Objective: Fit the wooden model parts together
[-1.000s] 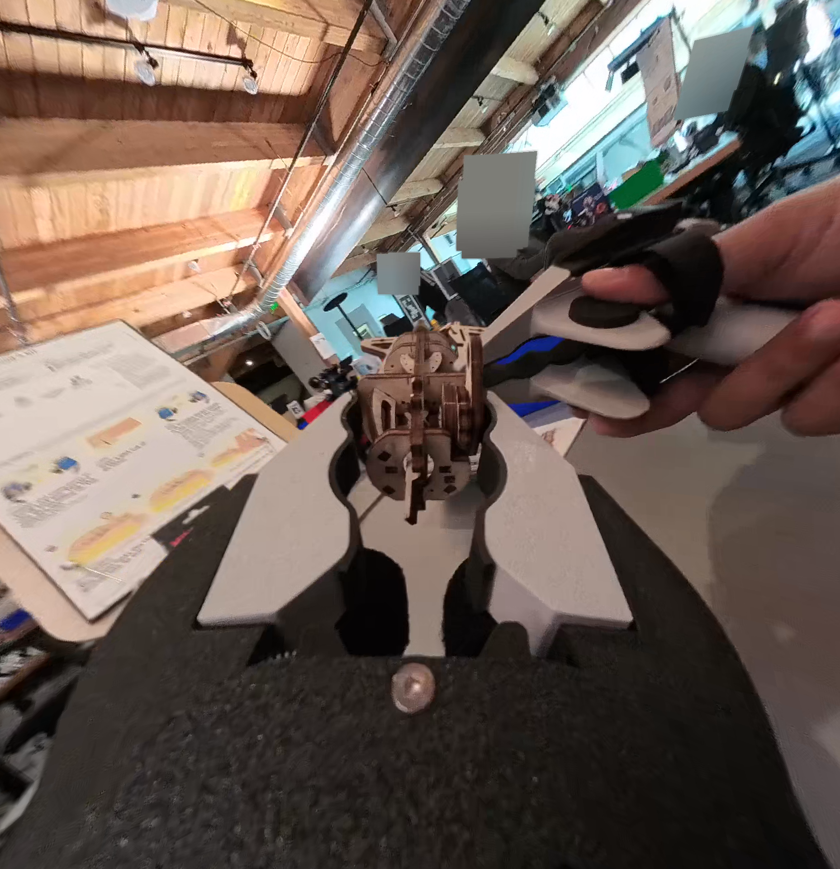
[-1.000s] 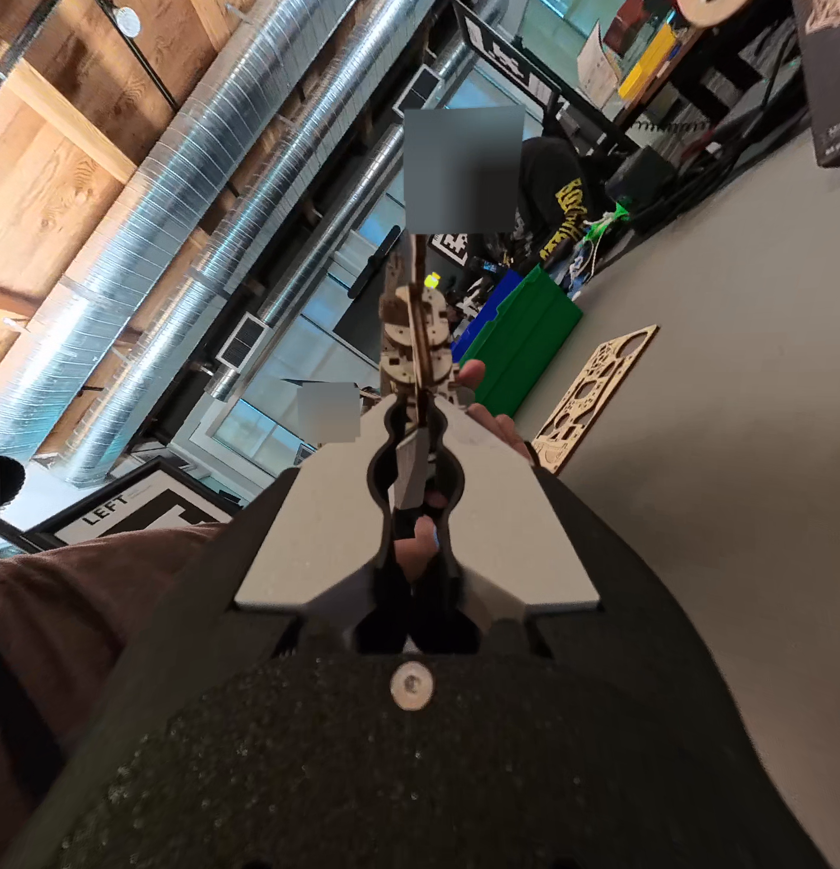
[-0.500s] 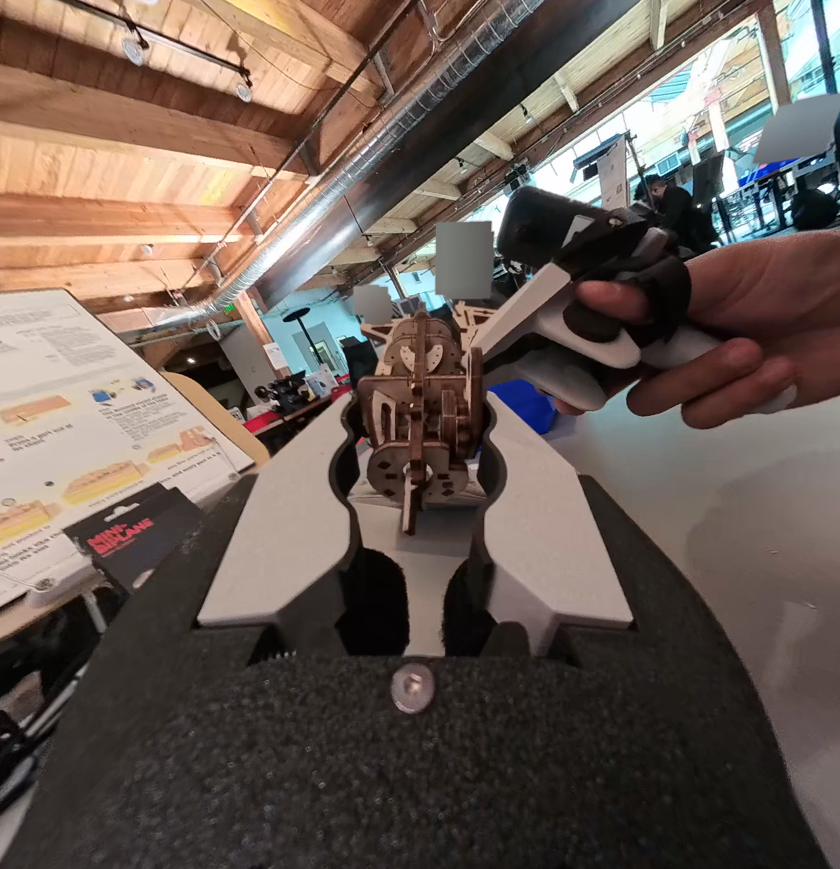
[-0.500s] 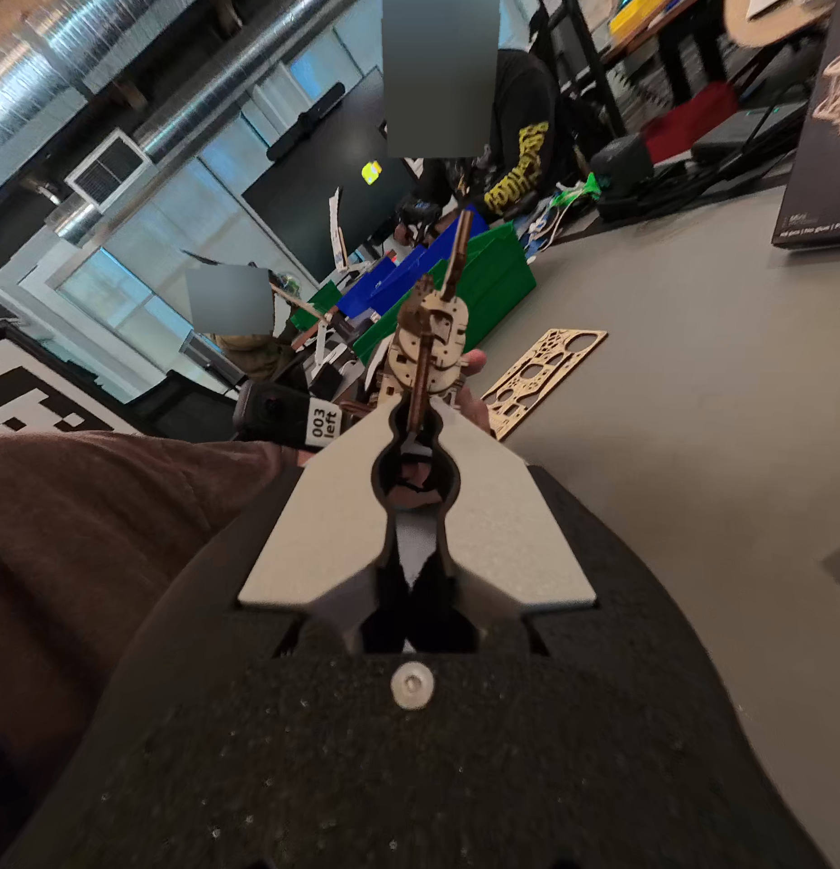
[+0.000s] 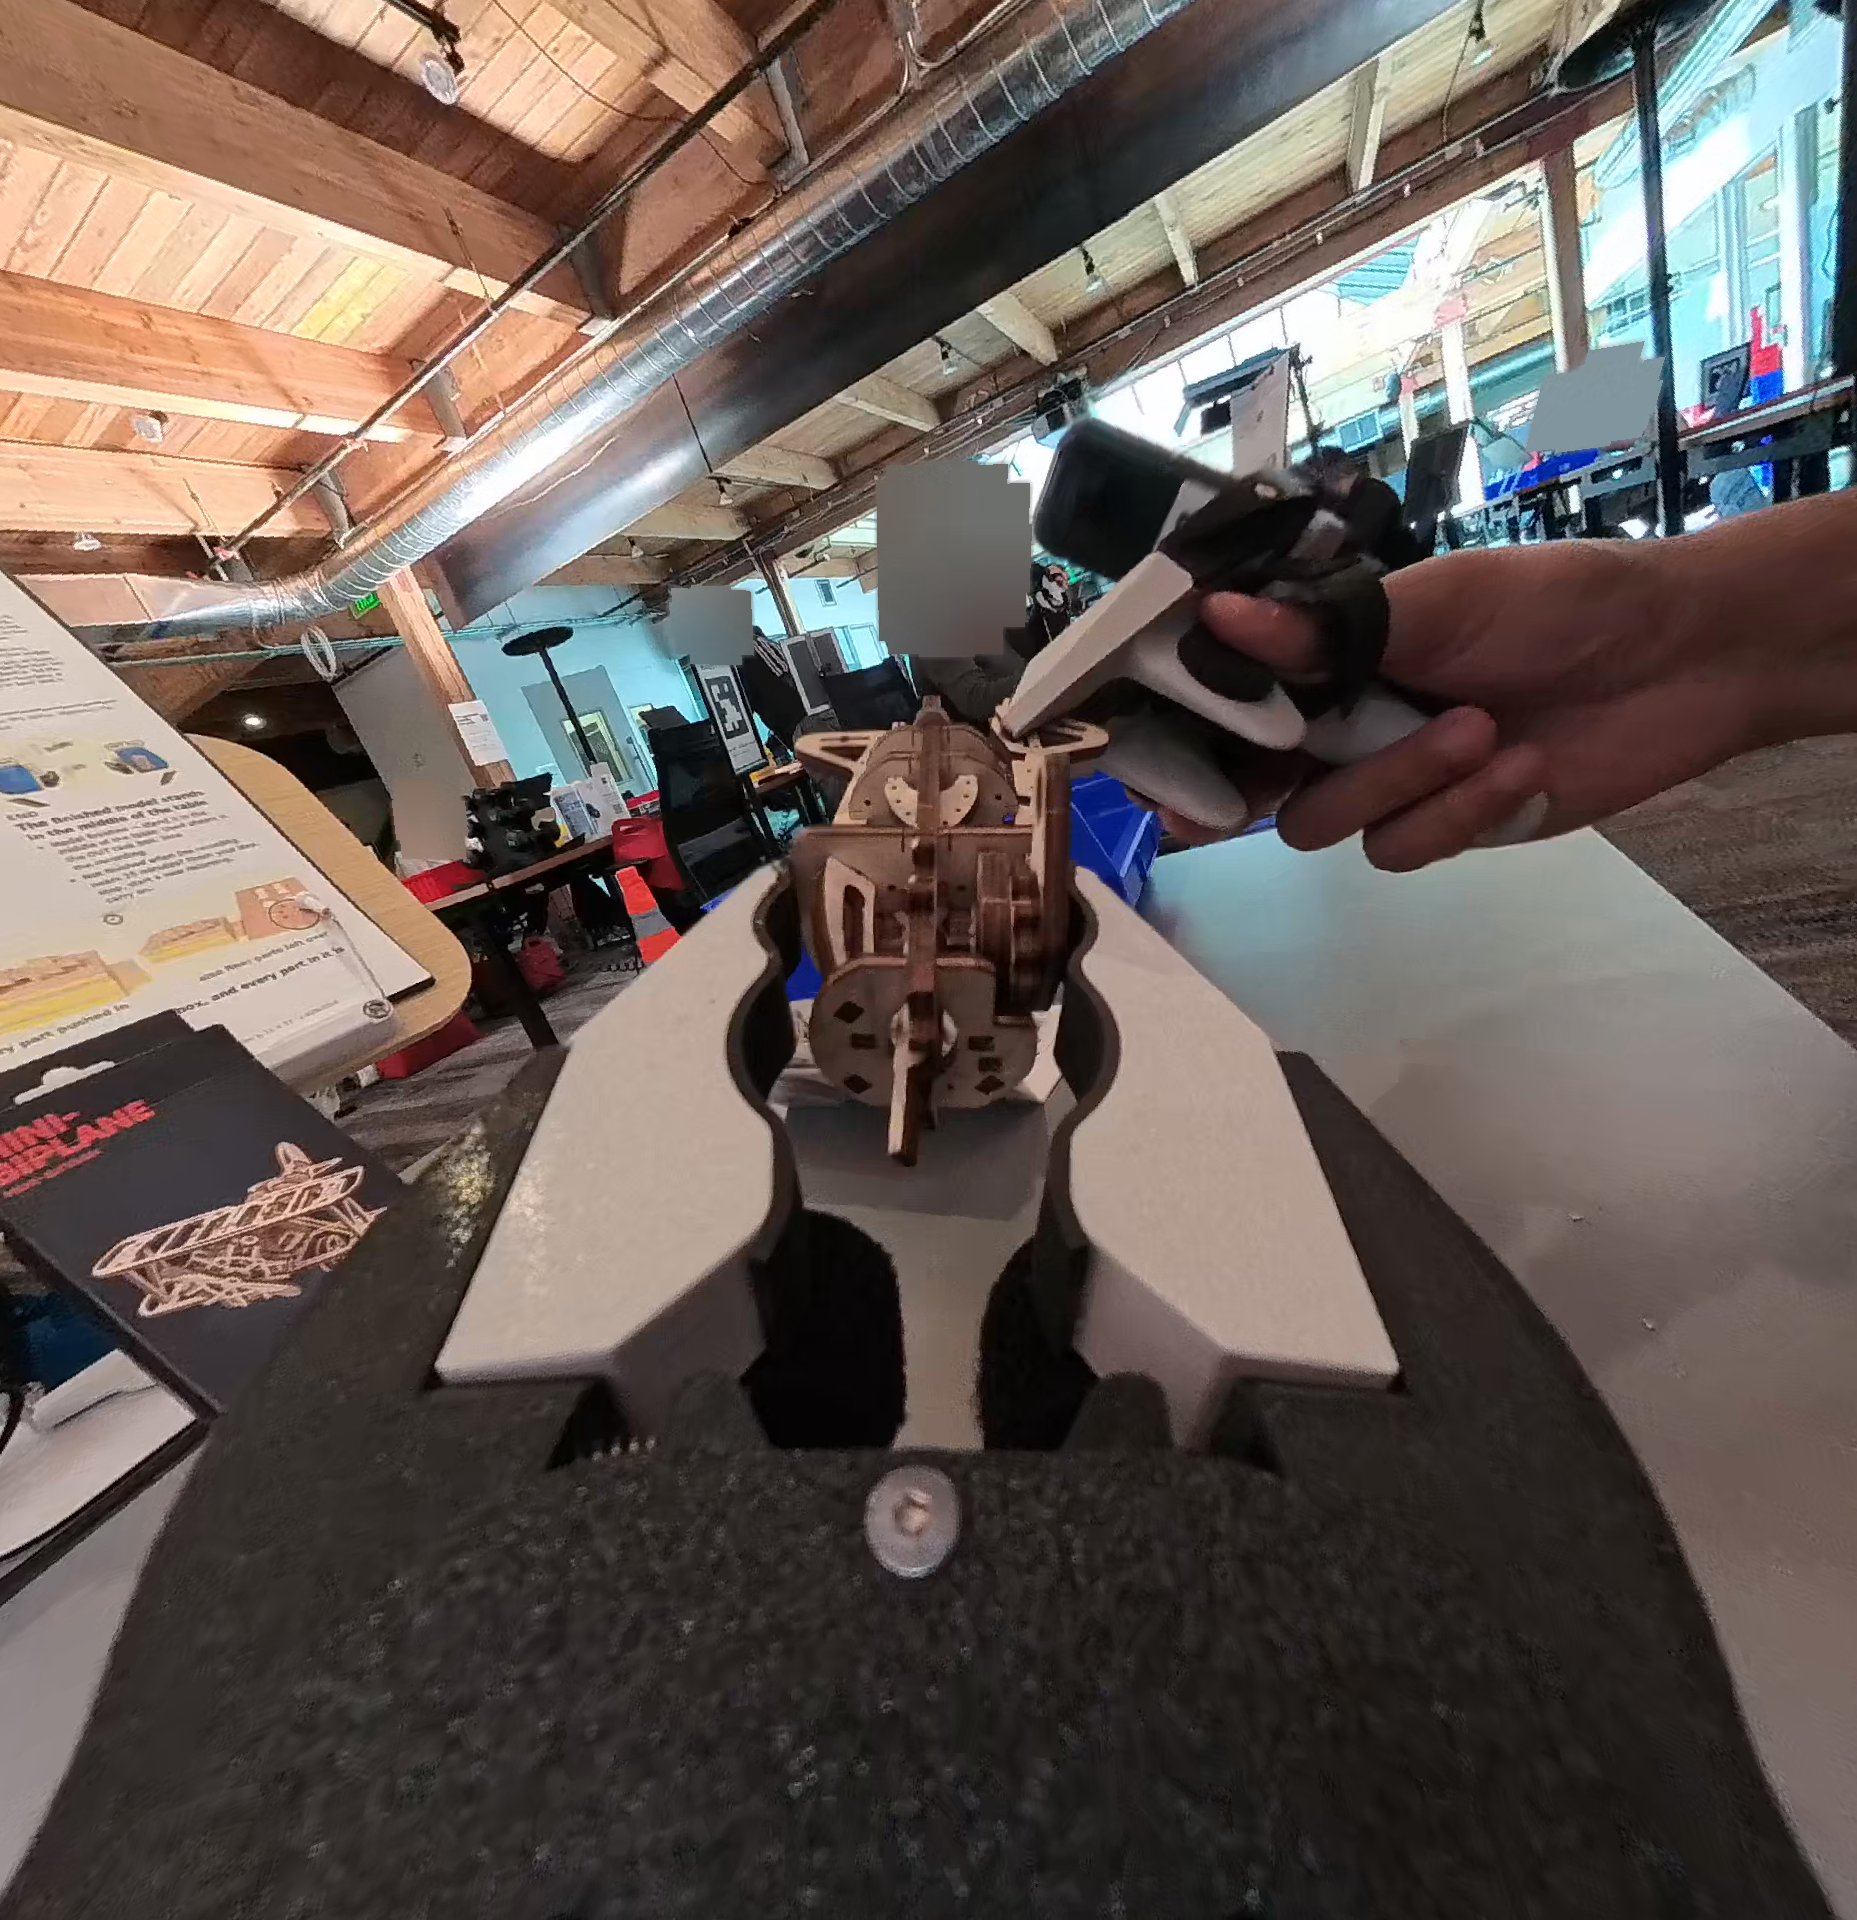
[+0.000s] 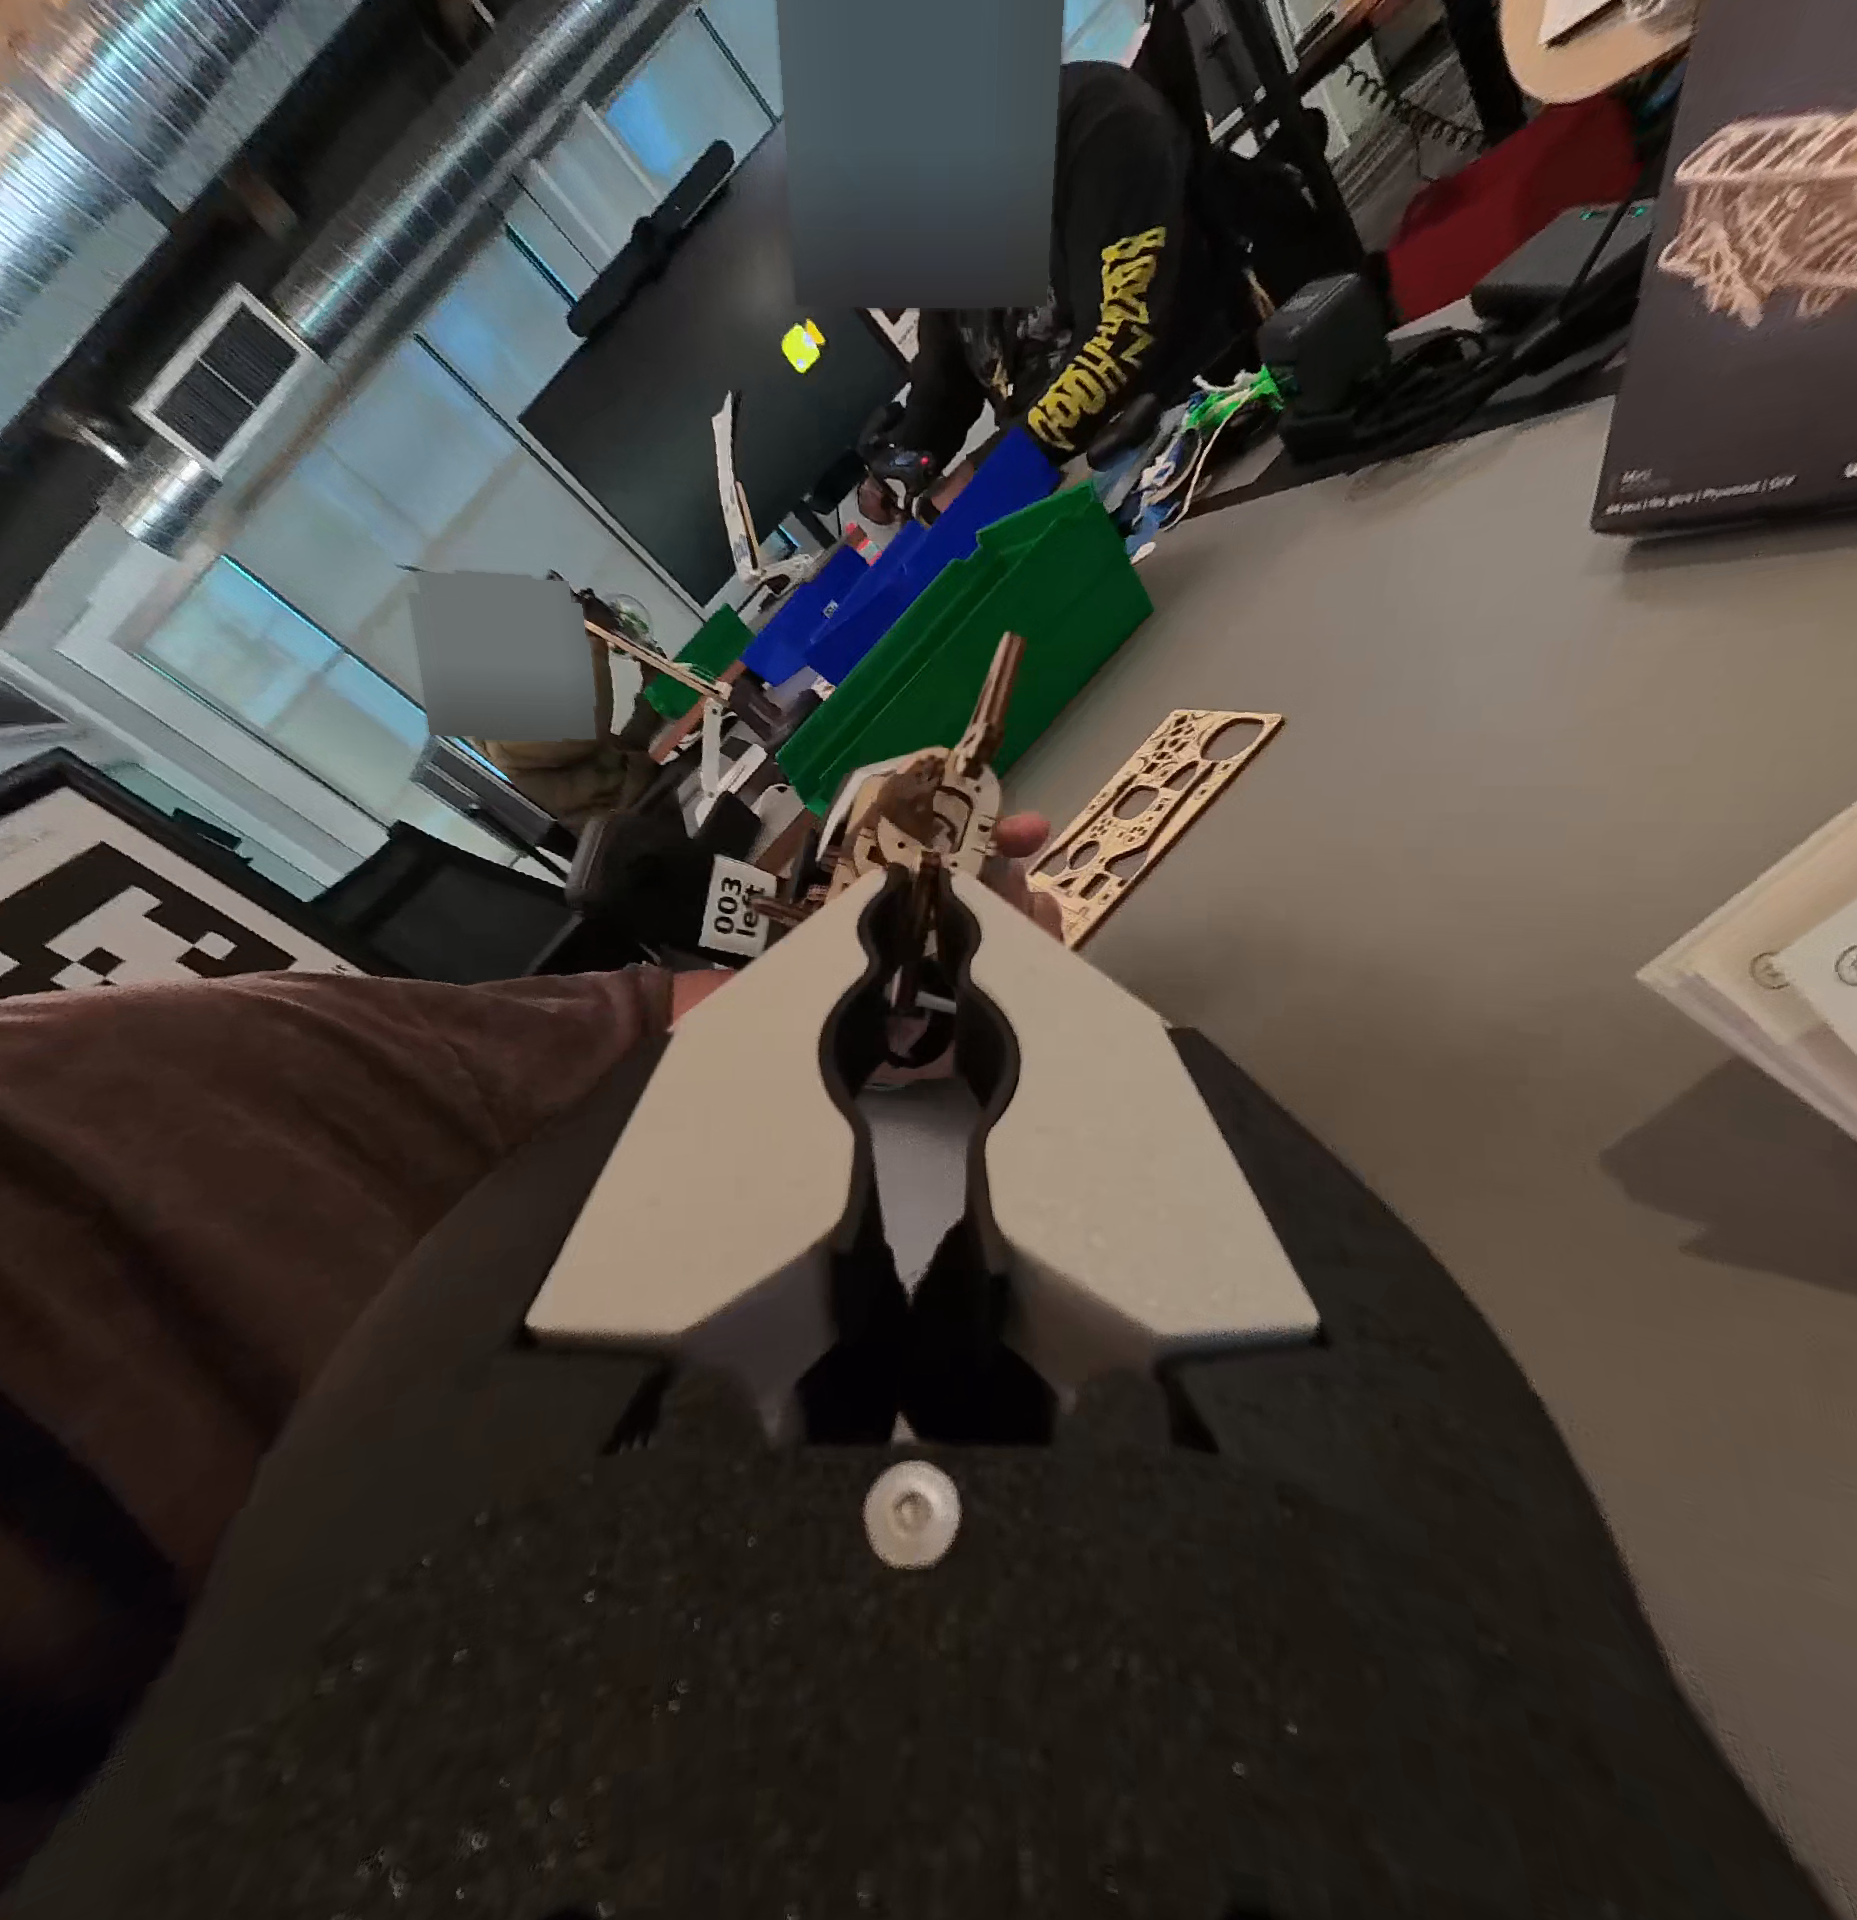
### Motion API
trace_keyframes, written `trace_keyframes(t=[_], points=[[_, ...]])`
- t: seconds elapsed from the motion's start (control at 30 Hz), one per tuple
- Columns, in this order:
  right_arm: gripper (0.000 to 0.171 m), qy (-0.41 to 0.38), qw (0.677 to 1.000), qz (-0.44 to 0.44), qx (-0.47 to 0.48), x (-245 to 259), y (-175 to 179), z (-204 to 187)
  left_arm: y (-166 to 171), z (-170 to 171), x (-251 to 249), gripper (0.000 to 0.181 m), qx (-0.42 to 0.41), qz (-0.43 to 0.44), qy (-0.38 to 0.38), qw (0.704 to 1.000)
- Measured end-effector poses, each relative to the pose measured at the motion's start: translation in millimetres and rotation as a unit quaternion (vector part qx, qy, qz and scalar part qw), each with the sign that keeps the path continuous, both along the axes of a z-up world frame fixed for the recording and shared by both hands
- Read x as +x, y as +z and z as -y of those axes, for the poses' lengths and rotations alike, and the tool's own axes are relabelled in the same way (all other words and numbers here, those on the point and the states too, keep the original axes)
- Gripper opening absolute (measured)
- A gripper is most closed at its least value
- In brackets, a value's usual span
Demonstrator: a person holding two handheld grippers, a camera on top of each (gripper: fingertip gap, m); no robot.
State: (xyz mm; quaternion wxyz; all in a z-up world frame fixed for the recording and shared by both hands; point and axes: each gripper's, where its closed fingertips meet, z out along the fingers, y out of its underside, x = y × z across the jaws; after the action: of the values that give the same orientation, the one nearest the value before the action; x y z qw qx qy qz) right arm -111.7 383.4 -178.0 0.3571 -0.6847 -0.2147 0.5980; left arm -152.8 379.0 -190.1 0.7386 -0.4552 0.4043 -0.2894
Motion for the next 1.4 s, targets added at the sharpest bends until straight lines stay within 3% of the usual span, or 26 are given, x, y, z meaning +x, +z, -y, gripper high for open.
trace_keyframes(t=[0.23,0.63,1.1,1.2,1.27,1.33,1.4], points=[[0.004,-0.005,1.0,0.001,-0.002,0,-4,-3,-3,-2,1,0.045,-0.054,0.01,-0.036,0.998],[0.003,-0.004,1.0,0.0,-0.03,-1,-5,-2,-7,-3,1,0.045,-0.037,-0.013,-0.02,0.999],[0.003,-0.013,0.998,-0.01,-0.053,1,-11,-6,-13,-9,2,0.045,-0.083,-0.009,-0.037,0.996],[0.01,-0.011,1.0,0.014,0.005,1,-10,-6,-17,-13,2,0.045,-0.146,0.009,-0.085,0.986],[0.022,0.004,0.991,0.074,0.112,3,-15,-1,-20,-11,3,0.045,-0.182,0.011,-0.124,0.975],[0.039,0.032,0.965,0.108,0.236,7,-12,9,-22,-9,5,0.045,-0.211,0.013,-0.157,0.965],[0.052,0.01,0.935,0.163,0.314,15,-14,6,-25,-6,7,0.045,-0.222,-0.001,-0.174,0.959]])
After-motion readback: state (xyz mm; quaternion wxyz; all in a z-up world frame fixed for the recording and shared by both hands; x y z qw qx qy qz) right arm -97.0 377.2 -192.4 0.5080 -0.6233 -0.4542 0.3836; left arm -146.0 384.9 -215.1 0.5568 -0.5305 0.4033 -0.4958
